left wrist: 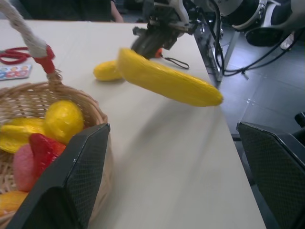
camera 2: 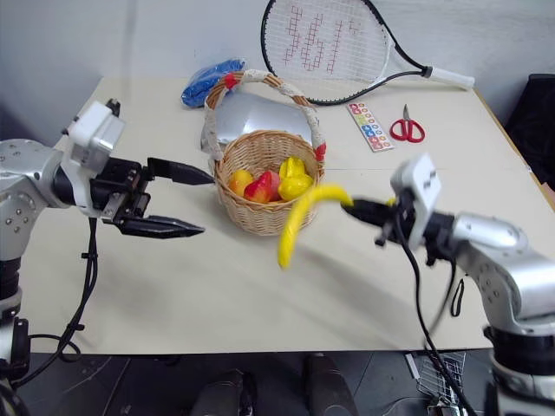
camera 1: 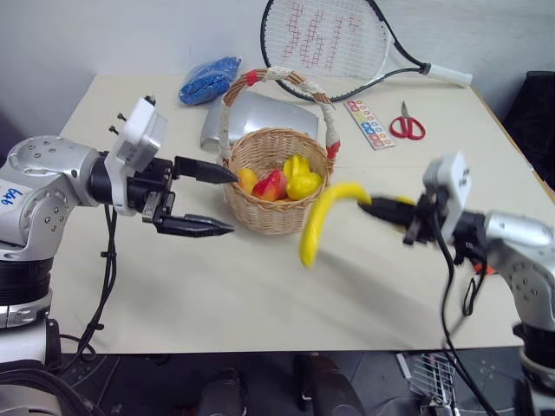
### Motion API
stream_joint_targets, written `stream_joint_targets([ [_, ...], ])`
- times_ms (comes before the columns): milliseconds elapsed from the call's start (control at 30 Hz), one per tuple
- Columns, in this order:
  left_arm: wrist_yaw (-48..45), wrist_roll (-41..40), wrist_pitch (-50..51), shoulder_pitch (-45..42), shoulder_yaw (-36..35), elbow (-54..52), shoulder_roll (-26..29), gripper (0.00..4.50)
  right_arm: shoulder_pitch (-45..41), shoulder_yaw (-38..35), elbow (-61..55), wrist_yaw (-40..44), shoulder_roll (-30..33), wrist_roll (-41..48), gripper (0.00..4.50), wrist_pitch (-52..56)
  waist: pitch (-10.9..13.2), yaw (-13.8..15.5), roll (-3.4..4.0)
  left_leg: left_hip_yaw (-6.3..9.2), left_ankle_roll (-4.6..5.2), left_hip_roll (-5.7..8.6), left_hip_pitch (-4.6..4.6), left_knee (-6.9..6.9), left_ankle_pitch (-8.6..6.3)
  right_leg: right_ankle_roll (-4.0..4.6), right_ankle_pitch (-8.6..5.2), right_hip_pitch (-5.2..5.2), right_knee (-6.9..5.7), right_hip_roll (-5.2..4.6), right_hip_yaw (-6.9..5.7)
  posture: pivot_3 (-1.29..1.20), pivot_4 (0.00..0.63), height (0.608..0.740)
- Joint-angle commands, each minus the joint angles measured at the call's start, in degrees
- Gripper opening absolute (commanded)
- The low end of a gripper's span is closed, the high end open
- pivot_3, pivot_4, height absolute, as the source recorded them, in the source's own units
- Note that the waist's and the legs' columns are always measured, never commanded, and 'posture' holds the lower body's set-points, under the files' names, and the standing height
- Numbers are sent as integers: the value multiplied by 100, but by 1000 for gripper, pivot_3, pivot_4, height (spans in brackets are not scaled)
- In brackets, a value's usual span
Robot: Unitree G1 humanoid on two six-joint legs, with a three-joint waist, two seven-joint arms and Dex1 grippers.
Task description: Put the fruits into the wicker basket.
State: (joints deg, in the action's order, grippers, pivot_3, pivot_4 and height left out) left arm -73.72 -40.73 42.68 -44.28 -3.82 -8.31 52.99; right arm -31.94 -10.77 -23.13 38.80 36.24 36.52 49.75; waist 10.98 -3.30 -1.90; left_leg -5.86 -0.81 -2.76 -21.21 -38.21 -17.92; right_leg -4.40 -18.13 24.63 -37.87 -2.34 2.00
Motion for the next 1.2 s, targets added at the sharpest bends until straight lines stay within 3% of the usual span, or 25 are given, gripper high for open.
stream_joint_targets([
  [33,97,-147,27,103,-303,-249,91,4500,-893,668,182,-1216,-690,-446,18,450,0,-1,1,2,-3,-2,-1,5,1,5,-4,6,-2,1,-1,0,150,740],
  [100,217,-174,52,197,-406,-351,85,4500,-1413,961,628,-1839,-1300,-780,18,535,0,-19,1,-1,-6,-4,-13,9,1,9,-6,24,-4,-1,-2,0,150,740],
  [233,436,-218,103,261,-510,-495,31,4500,-1898,1066,1277,-2316,-1970,-1059,18,440,0,21,1,10,-11,-3,-96,-10,6,10,-6,103,-48,-9,-14,0,150,740],
  [400,614,-329,188,521,-692,-772,75,4500,-2255,1371,2055,-2696,-2312,-1702,18,14,0,-8,1,14,15,6,-121,-52,-9,1,-1,104,-47,-24,-21,0,150,740],
  [600,750,-324,174,650,-803,-799,120,4500,-2035,1646,2080,-2730,-2314,-2258,18,-463,0,-11,1,15,15,3,-121,-66,-10,-2,1,102,-43,-17,-21,0,150,740],
  [633,760,-324,173,641,-809,-780,124,4500,-1981,1652,2056,-2768,-2334,-2310,625,-458,0,-10,1,15,15,3,-121,-66,-10,-2,1,102,-43,-17,-21,0,150,740],
  [800,677,-261,105,564,-706,-655,96,4500,-1727,1515,1573,-2560,-2415,-2105,2113,-222,-1,-8,1,15,14,3,-121,-65,-9,-2,1,102,-48,-17,-22,0,150,740],
  [1033,579,-114,-64,253,-405,-266,-91,4500,-1255,382,62,-1941,-2208,-504,4475,994,0,24,1,19,14,2,-122,-67,-10,-2,1,100,-56,-18,-26,0,150,740],
  [1200,465,-70,-188,64,-221,-40,-280,4500,-114,-1273,-1057,-973,-687,1189,4475,2096,0,171,1,32,24,5,-121,-68,-18,-3,1,85,-15,-19,-36,0,150,740],
])
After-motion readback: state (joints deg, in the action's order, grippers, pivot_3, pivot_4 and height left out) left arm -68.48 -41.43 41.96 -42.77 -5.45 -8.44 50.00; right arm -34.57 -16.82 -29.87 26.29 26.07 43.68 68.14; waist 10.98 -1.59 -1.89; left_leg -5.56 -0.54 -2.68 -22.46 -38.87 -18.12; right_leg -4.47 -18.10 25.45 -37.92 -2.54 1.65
